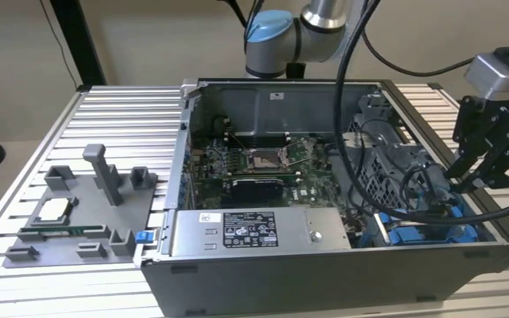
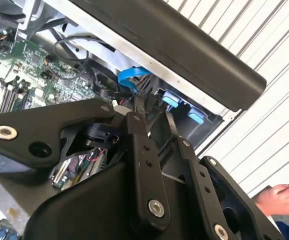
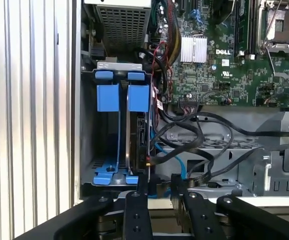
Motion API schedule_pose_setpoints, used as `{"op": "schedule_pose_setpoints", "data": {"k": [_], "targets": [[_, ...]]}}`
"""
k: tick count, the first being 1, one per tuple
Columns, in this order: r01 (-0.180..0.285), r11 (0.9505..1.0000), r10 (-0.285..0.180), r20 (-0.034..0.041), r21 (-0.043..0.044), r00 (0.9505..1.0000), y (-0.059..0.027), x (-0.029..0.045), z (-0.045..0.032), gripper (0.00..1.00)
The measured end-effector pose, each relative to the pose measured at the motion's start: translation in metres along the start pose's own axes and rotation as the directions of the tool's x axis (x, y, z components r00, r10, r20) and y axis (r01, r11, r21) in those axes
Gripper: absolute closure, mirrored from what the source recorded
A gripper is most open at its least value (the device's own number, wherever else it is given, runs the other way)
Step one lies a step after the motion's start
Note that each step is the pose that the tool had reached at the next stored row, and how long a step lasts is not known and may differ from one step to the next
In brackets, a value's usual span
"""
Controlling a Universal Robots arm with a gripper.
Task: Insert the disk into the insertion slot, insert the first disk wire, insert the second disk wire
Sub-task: 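Insert the second disk wire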
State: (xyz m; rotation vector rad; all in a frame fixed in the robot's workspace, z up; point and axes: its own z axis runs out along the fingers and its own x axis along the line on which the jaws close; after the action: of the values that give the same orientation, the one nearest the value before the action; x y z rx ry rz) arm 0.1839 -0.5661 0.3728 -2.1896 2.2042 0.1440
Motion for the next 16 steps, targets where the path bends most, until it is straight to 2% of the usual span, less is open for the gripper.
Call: {"op": "schedule_pose_setpoints", "data": {"k": [3,4,5,13,16], "targets": [[-0.003,0.9994,0.003,-0.0002,-0.0340,1.0000,-0.0052,-0.0001,-0.0002,0.00],[-0.004,0.9990,0.003,-0.0003,-0.0439,1.0000,-0.0071,-0.0001,-0.0003,0.00],[-0.004,0.9988,0.004,-0.0003,-0.0498,1.0000,-0.0084,-0.0002,-0.0004,0.00],[-0.004,0.9986,0.004,-0.0004,-0.0530,1.0000,-0.0087,-0.0001,-0.0004,0.00],[-0.005,0.9984,0.005,-0.0004,-0.0572,1.0000,-0.0095,-0.0001,-0.0001,0.00]]}}
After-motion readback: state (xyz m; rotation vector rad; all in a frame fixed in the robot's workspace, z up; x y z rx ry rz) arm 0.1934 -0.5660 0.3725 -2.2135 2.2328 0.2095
